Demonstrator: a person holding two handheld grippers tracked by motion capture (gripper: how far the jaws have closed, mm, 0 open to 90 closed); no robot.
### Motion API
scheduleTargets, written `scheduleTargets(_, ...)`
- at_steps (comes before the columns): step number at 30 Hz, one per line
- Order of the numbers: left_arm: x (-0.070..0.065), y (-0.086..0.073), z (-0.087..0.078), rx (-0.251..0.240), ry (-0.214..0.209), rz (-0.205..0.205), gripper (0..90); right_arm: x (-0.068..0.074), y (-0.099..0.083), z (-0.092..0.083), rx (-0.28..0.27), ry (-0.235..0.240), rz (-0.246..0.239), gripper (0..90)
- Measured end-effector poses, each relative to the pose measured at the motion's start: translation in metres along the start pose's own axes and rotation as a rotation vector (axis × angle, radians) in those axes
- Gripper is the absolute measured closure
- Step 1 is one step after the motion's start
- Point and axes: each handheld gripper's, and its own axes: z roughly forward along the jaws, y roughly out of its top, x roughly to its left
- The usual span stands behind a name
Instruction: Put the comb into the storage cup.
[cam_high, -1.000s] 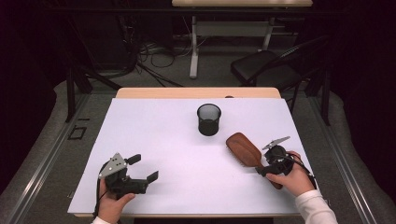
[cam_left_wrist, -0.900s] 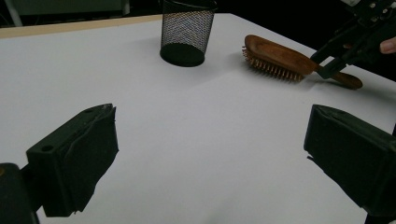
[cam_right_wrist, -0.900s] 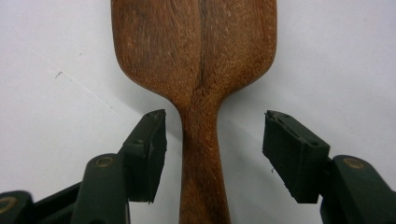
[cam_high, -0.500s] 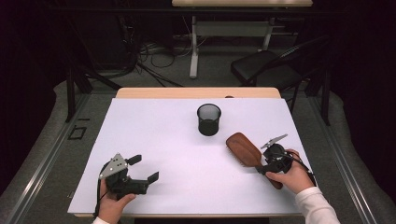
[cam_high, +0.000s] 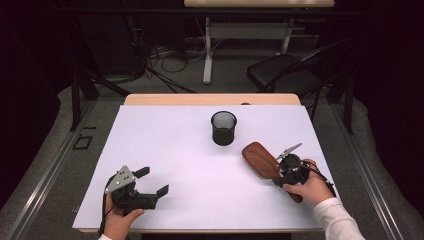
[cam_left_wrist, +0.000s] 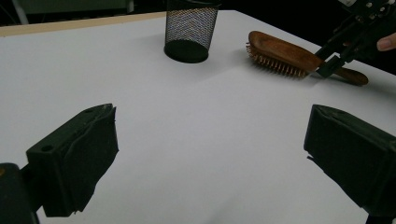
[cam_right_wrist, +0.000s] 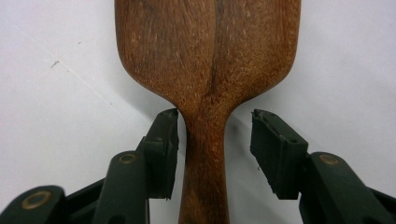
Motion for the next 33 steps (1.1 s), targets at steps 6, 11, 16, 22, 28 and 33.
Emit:
scheduleTargets(6,-0.0004,0.0002,-0.0003,-0.003,-0.002,0.002,2.9,-0.0003,0.002,0.0014,0.036,0.004,0.002,54.0)
scheduleTargets(11,-0.0001,-0.0002,-0.0012,-0.002,0.0,0.002,3.0,0.0002,0.0027,0.005,0.028,0.012,0.005,56.6)
scheduleTargets(16,-0.0001,-0.0006,-0.0013,-0.007,0.001,-0.002,3.0,-0.0002,0.003,0.0066,0.037,0.014,-0.008,58.0)
scheduleTargets(22,-0.0005,-0.0006,-0.0009,-0.002,0.003,-0.002,2.9,0.0001,0.003,0.0055,0.05,0.021,0.005,59.4)
scheduleTargets(28,-0.0002,-0.0005,-0.0008,-0.001,0.005,-0.002,3.0,-0.001,0.0034,0.0065,0.043,0.029,0.01,63.6)
scheduleTargets(33,-0.0003,-0.0009,-0.0015,-0.005,0.003,-0.004,3.0,-0.0012,0.0051,0.0066,0.054,0.028,-0.004,69.4)
